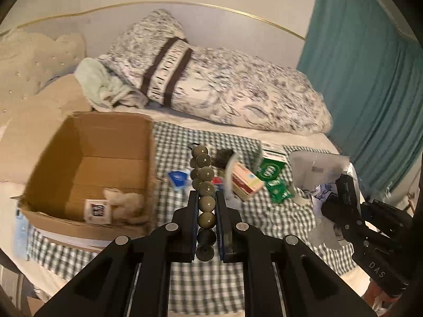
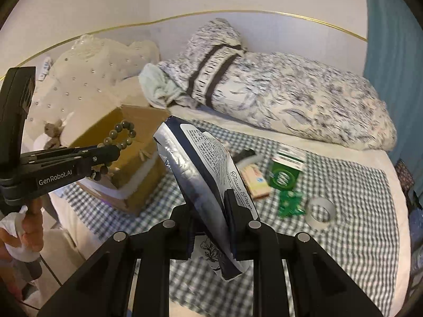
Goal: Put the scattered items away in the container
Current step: 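Carry the bracelet and tissue pack over the cardboard box with both tools, then open both tools to drop the bracelet and tissue pack into the box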
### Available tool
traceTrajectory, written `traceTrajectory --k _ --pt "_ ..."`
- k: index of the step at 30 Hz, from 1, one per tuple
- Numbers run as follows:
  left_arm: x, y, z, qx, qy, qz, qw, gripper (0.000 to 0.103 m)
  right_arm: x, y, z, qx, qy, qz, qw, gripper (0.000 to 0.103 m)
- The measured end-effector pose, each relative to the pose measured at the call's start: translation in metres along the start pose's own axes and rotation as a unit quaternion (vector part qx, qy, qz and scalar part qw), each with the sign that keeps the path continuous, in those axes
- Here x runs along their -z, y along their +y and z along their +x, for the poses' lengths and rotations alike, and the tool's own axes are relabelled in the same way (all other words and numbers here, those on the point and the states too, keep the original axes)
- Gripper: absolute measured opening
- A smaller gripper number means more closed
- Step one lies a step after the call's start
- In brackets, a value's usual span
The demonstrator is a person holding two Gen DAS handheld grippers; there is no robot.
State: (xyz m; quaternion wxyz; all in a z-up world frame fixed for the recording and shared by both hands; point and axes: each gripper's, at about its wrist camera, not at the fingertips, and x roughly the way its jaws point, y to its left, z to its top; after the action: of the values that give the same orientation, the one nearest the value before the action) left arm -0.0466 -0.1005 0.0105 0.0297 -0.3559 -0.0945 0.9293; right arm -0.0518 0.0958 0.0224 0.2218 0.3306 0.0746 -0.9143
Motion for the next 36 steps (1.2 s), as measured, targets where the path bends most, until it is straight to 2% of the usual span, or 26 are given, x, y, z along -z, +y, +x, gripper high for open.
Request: traceTrajectory --k 5,12,17,21,26,32,33,34,35,36 --pt "-0.009 0.041 -0.002 -0.028 -0.011 -0.026 0.9992 0.011 -0.023 0.032 0.029 -0.037 0.001 -0.021 0.999 0.019" --pt "-0.016 0.095 0.011 -0.067 0.002 -0.056 0.9962 0.011 -0.062 0.078 0.076 -0.104 -0.003 -0.03 0.994 0.019" --pt "-0.026 0.121 0.021 -0.077 0.007 -0.064 0.9949 0.011 -0.083 0.103 0.112 -0.142 0.01 -0.026 0.989 0.019" --pt "-0.029 0.139 0.035 -0.074 0.007 -0.076 0.9943 0.011 -0.093 0.113 0.139 -0.148 0.023 -0.027 0.988 0.019" --pt "-0.024 0.152 0.056 -0.084 0.032 -0.078 0.9929 0.011 -0.098 0.117 0.173 -0.154 0.049 -0.015 0.987 0.019" --pt "-0.023 0.16 0.064 -0.076 0.03 -0.086 0.9929 0.011 -0.102 0.118 0.187 -0.17 0.04 0.0 0.985 0.025" --pt "-0.023 0.16 0.064 -0.082 0.026 -0.087 0.9925 0.016 -0.102 0.119 0.187 -0.173 0.035 -0.001 0.984 0.028" --pt "-0.023 0.16 0.064 -0.086 0.023 -0.088 0.9921 0.033 -0.103 0.119 0.186 -0.175 0.028 -0.002 0.984 0.041" --pt "-0.023 0.161 0.065 -0.089 0.021 -0.09 0.9917 0.048 -0.104 0.118 0.184 -0.175 0.019 0.0 0.984 0.062" --pt "-0.023 0.161 0.065 -0.095 0.019 -0.094 0.9908 0.083 -0.104 0.117 0.183 -0.171 0.01 0.005 0.985 0.072"
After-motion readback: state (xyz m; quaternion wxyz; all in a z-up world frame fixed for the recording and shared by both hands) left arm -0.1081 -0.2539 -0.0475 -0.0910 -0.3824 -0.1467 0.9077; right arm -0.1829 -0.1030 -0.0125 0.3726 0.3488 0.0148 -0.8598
